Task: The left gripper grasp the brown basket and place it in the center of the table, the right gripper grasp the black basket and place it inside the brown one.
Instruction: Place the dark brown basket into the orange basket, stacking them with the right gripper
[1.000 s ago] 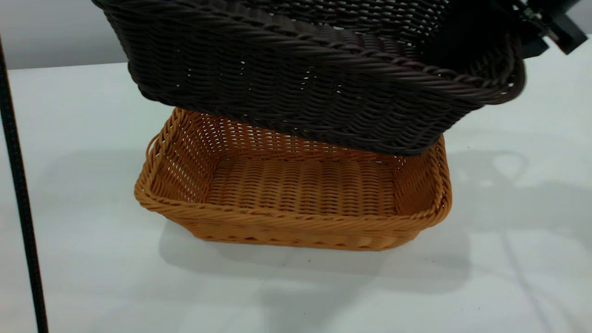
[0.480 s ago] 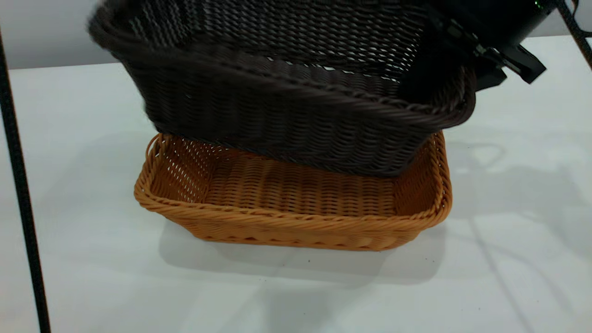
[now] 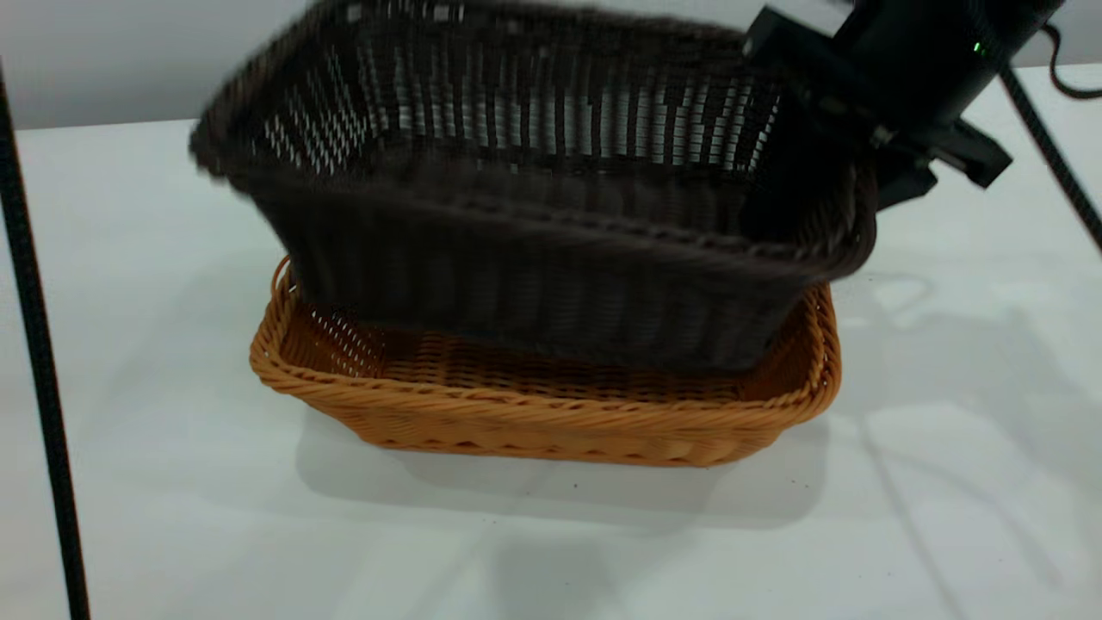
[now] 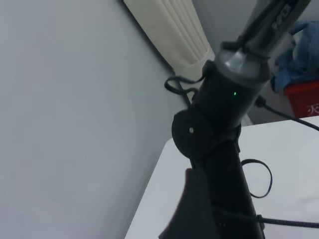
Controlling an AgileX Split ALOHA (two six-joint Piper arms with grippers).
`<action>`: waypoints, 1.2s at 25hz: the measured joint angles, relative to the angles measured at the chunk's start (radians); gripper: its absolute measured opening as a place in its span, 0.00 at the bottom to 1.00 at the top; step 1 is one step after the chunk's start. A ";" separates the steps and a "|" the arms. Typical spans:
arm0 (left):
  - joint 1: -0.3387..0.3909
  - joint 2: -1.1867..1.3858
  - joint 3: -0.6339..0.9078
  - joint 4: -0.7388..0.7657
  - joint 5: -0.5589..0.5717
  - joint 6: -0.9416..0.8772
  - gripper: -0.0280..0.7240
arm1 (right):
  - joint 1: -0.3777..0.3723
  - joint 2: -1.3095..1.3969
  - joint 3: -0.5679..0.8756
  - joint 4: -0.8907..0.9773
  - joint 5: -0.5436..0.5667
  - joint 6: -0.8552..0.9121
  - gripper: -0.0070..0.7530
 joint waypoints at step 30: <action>0.000 0.000 0.000 0.000 0.001 0.000 0.74 | 0.005 0.020 0.000 0.007 -0.031 -0.071 0.45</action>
